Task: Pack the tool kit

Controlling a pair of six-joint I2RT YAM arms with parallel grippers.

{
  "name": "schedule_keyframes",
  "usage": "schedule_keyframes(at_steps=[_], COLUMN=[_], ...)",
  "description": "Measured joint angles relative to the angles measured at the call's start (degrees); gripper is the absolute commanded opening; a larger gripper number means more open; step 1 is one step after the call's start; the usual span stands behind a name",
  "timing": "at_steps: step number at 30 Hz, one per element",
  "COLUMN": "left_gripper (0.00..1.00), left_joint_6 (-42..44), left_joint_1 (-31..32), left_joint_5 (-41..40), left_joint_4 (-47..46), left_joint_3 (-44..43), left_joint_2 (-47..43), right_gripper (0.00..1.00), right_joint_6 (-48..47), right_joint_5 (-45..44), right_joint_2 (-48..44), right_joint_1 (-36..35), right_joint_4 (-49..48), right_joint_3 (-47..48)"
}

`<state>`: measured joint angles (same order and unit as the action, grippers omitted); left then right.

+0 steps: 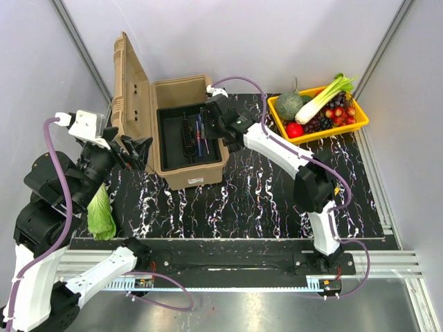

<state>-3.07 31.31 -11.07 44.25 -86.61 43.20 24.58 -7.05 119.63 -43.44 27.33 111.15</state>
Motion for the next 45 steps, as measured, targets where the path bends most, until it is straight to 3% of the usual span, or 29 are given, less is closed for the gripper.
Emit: schedule_keyframes(at_steps=[2,4,11,20,28,32,45], left_gripper=[0.99,0.99,0.99,0.99,0.99,0.99,0.99], left_joint_6=[0.0,0.0,0.0,0.0,0.0,0.0,-0.2], left_joint_1=[0.0,0.0,0.0,0.0,0.0,0.0,0.0], left_joint_5=[0.0,0.0,0.3,0.4,0.9,1.2,1.4], left_joint_4=[0.0,0.0,0.0,-1.0,-1.1,-1.0,-1.1], left_joint_3=[0.0,0.0,0.0,3.4,4.5,4.7,4.7], left_joint_2=[0.0,0.0,0.0,-1.0,-1.0,-1.0,-1.2], right_gripper=[0.71,0.99,0.99,0.99,0.99,0.99,1.0], right_joint_6=[0.4,1.1,4.1,18.7,30.1,33.4,36.0], right_joint_5=[-0.1,-0.9,-9.7,-17.6,-19.8,-19.5,-14.2], right_joint_2=[-0.9,-2.8,-16.9,-32.5,-34.1,-34.1,-27.4], right_joint_1=[0.1,0.1,3.4,21.6,33.2,38.7,45.4], right_joint_4=[0.5,0.9,2.6,8.4,20.5,23.1,21.9], right_joint_3=[0.0,-0.4,-8.2,-26.9,-43.0,-45.8,-51.1])
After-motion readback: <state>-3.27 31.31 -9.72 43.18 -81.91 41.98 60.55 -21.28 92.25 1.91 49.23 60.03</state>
